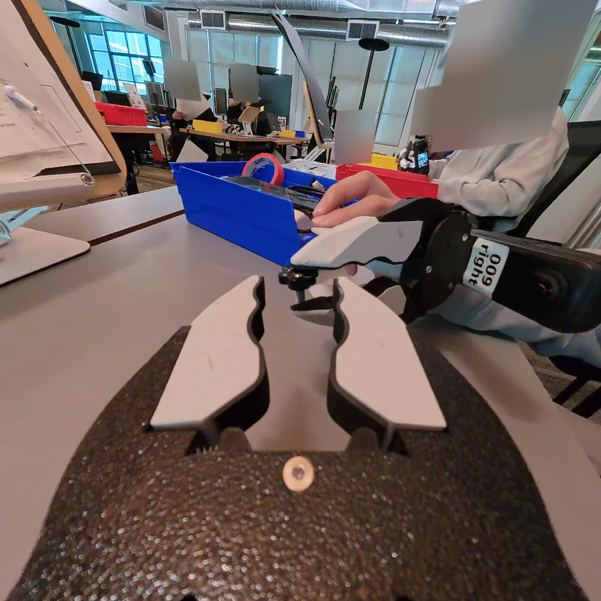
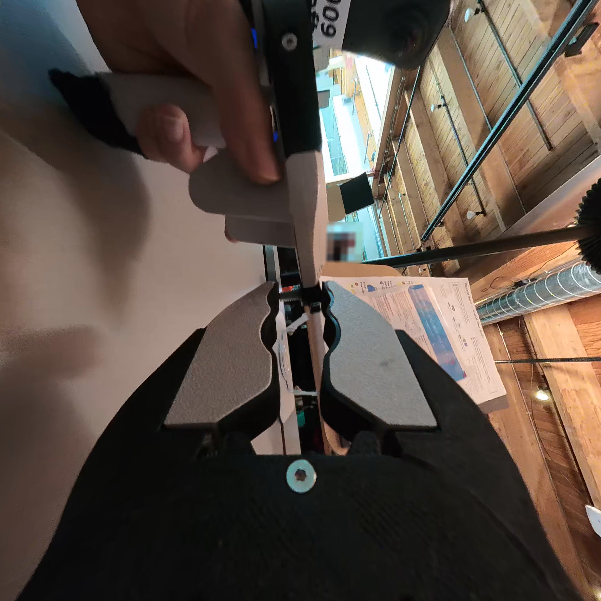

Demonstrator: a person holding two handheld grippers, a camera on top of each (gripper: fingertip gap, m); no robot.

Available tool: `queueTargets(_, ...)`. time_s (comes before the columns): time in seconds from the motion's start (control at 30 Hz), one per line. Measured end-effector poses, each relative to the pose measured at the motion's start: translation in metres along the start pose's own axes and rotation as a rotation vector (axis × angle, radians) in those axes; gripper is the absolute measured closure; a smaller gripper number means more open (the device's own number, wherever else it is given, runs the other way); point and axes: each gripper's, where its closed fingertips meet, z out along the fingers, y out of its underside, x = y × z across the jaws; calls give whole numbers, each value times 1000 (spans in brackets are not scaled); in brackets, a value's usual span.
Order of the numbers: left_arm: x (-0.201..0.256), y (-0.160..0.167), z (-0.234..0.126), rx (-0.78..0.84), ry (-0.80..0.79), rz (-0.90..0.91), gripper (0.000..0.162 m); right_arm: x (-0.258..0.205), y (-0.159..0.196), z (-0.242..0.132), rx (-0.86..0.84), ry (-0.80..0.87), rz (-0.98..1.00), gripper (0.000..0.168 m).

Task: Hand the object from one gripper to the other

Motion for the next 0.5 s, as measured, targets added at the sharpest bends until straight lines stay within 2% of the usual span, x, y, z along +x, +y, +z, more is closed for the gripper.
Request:
queueTargets(0.13, 4, 2, 1, -11, 23, 18, 137, -1, -10, 0, 33, 1, 10, 144)
queueTargets(0.27, 4, 1, 1, -18, 6, 77, 139, 1, -10, -1, 55, -4, 114, 144)
queueTargets(0.3, 1, -2, 0, -5, -29, 109, 139, 5, -9, -1, 69, -4, 209, 142)
queueTargets(0.4, -13, -12, -7, 25, -154, 222, 139, 19, -9, -5, 160, -32, 588, 121)
queueTargets(0.47, -20, -16, -12, 31, -229, 320, 139, 25, -6, -5, 201, -89, 871, 104)
queueTargets(0.5, -20, -17, -12, 25, -249, 368, 139, 25, -6, -5, 226, -141, 1004, 102)
